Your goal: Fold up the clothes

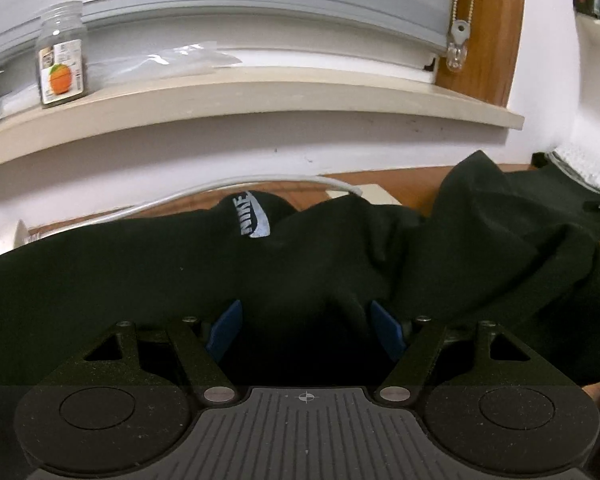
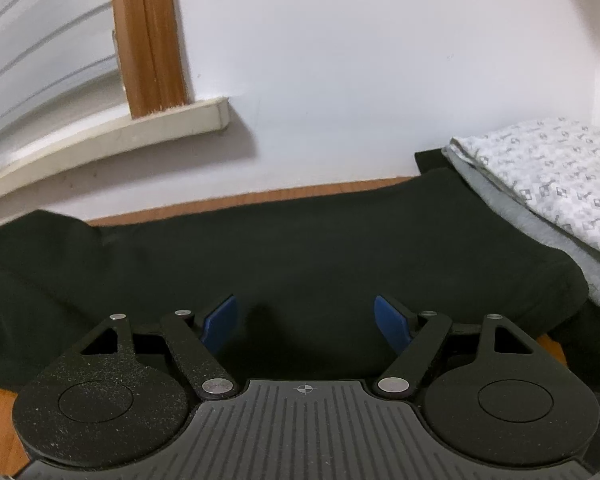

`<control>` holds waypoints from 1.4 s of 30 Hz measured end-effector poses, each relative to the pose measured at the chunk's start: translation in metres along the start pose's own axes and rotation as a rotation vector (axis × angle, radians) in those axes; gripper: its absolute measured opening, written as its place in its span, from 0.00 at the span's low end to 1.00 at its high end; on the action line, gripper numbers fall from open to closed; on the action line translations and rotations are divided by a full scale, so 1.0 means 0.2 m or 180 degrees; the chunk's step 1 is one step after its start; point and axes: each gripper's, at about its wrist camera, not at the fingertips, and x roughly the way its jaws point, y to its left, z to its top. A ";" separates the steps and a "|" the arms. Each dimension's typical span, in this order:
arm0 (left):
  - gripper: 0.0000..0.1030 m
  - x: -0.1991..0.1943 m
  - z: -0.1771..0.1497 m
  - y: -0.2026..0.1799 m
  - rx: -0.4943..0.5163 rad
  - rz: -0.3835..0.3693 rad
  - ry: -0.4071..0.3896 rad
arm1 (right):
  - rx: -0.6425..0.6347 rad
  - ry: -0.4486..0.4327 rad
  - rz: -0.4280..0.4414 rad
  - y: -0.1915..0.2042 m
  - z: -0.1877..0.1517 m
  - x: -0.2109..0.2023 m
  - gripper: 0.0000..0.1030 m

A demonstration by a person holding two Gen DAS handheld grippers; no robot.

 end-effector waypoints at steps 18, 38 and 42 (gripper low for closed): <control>0.75 0.03 0.01 -0.03 0.0097 0.0087 -0.0018 | 0.0086 -0.0029 -0.0071 -0.03 -0.01 -0.04 0.77; 0.75 -0.11 0.11 -0.20 0.0114 0.0173 -0.0355 | 0.0726 -0.1053 0.0816 -0.20 -0.04 -0.17 0.77; 0.66 -0.20 0.15 -0.37 0.0034 -0.0109 -0.0495 | 0.0747 -0.1102 0.0795 -0.21 -0.04 -0.18 0.77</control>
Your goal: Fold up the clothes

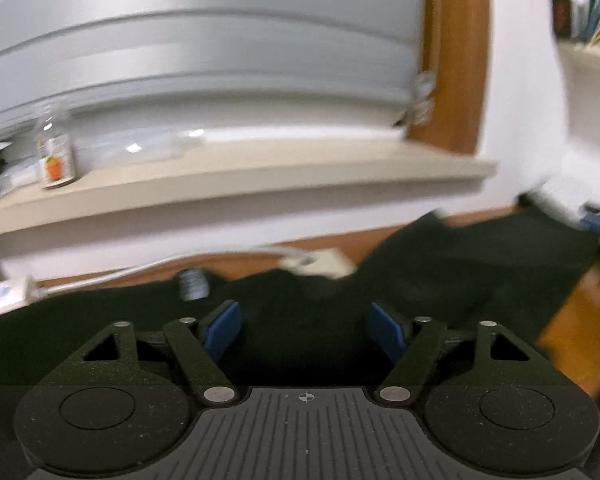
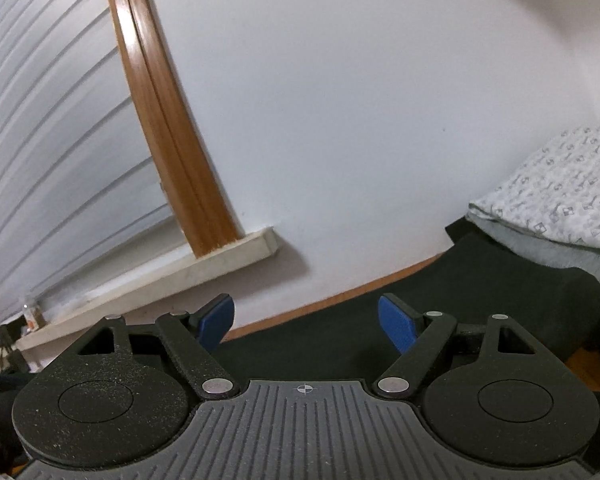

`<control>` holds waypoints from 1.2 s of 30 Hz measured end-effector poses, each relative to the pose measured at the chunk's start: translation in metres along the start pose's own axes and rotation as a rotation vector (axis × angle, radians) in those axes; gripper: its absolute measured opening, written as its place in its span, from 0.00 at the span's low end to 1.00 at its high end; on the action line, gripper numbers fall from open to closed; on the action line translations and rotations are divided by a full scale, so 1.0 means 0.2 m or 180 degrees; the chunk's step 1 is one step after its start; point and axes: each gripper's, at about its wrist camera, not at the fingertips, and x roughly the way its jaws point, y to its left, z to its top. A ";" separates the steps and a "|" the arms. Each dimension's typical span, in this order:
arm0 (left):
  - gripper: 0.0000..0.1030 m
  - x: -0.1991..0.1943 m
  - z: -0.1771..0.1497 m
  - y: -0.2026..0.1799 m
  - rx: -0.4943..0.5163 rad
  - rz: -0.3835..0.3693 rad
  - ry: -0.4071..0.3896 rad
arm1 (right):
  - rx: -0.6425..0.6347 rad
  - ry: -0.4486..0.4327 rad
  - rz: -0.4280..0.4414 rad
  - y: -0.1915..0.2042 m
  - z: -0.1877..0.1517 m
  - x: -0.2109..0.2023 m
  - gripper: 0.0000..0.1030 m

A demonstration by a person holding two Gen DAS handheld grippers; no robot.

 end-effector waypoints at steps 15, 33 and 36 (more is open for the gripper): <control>0.58 -0.07 -0.05 -0.27 0.0215 -0.0369 0.0057 | 0.0065 0.0147 -0.0154 -0.01 0.01 0.04 0.77; 0.58 -0.07 -0.13 -0.52 0.0536 -0.0504 -0.0064 | 0.0105 0.0145 -0.0194 -0.01 0.01 0.03 0.77; 0.63 -0.07 -0.15 -0.65 0.0787 -0.0615 -0.0005 | 0.0105 0.0136 -0.0187 -0.01 0.01 0.03 0.77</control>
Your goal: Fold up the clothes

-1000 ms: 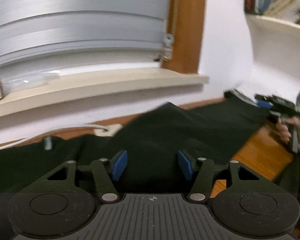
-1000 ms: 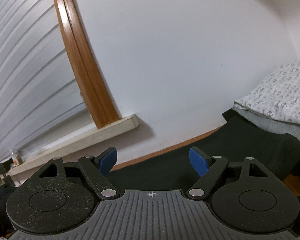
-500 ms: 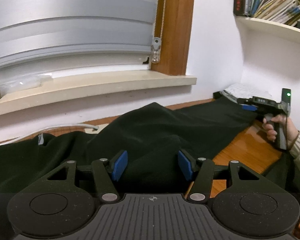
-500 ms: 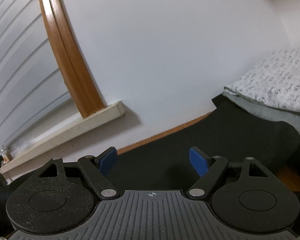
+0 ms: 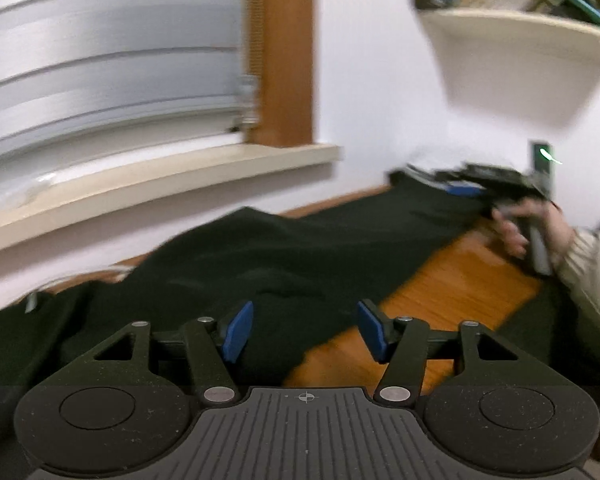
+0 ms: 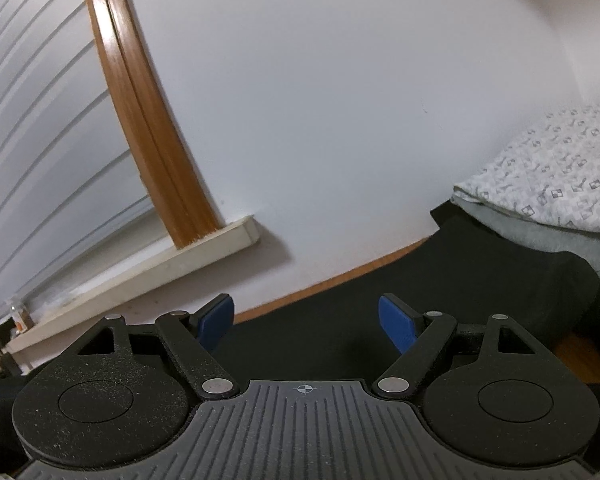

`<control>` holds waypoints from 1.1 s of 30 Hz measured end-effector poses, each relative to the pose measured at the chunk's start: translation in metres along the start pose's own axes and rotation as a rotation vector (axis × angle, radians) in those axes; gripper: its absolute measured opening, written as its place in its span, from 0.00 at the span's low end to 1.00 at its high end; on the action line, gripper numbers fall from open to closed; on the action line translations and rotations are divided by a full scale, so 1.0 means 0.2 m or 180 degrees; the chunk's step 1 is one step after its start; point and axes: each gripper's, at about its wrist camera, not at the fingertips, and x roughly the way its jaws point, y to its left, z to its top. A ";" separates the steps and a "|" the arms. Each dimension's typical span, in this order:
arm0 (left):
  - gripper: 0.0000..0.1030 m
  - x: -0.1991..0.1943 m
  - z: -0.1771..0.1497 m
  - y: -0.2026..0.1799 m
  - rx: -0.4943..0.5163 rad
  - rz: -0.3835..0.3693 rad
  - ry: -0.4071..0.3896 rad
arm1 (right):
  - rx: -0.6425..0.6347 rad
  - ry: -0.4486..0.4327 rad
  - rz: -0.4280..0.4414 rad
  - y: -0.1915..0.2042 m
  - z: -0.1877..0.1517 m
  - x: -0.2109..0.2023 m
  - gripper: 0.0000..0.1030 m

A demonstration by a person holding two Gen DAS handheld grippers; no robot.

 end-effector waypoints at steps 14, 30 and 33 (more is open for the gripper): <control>0.64 0.13 -0.06 -0.21 0.0154 -0.0445 0.0256 | -0.0005 -0.0013 -0.0022 0.01 0.00 -0.01 0.77; 0.63 0.26 -0.14 -0.35 0.0216 -0.0860 0.0575 | -0.0002 -0.0025 -0.0040 0.01 0.00 -0.01 0.77; 0.60 0.27 -0.14 -0.32 0.0205 -0.0891 0.0508 | -0.0008 -0.0041 -0.0053 0.01 0.00 -0.01 0.77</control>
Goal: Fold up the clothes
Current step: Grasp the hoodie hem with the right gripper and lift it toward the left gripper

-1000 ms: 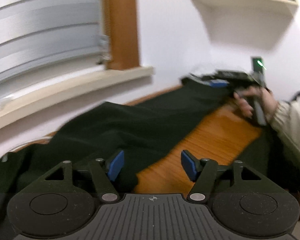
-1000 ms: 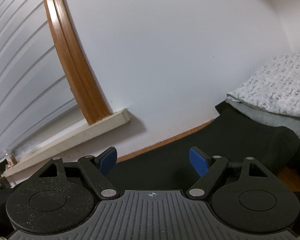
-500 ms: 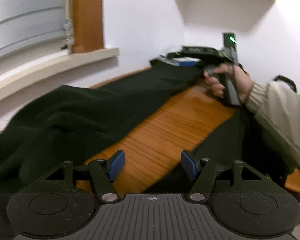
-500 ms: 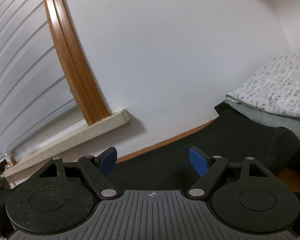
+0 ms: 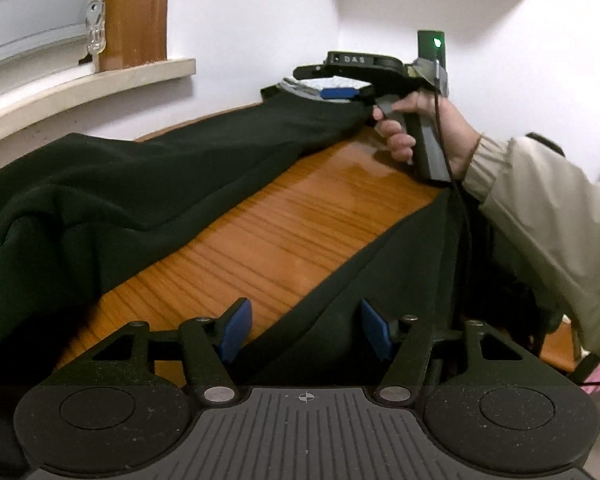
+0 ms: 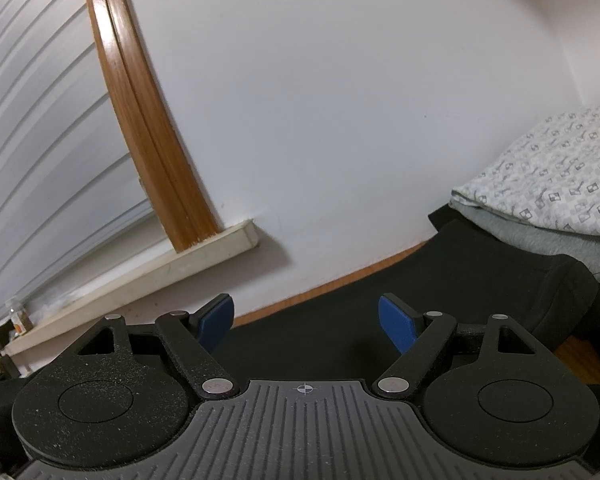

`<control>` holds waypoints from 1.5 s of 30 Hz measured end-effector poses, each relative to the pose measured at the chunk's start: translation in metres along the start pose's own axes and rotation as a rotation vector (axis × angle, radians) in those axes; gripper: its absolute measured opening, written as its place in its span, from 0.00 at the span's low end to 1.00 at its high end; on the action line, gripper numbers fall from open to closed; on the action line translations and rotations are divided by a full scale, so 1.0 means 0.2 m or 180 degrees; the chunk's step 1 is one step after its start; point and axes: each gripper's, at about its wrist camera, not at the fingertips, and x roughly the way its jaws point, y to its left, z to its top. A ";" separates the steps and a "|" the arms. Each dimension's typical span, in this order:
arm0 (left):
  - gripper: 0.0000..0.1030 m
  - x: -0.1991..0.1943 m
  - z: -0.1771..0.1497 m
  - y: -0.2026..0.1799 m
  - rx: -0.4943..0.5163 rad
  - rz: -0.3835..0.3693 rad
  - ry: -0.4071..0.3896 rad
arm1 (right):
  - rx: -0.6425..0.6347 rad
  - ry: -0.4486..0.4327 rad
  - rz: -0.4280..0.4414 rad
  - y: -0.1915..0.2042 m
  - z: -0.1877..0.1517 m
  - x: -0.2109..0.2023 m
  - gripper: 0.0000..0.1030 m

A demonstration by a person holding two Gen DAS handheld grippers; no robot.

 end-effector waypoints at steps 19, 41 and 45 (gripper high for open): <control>0.61 0.04 0.01 0.08 -0.0120 0.0068 -0.0172 | -0.0321 0.0367 -0.1287 -0.14 -0.18 -1.04 0.75; 0.45 0.01 0.05 0.44 -0.0609 -0.0088 -0.0098 | -0.0635 -0.0475 -0.1011 0.13 0.14 -0.66 0.09; 0.35 0.03 0.09 0.52 -0.0657 0.0143 -0.0084 | -0.0785 -0.0290 -0.1610 0.10 0.12 -0.59 0.15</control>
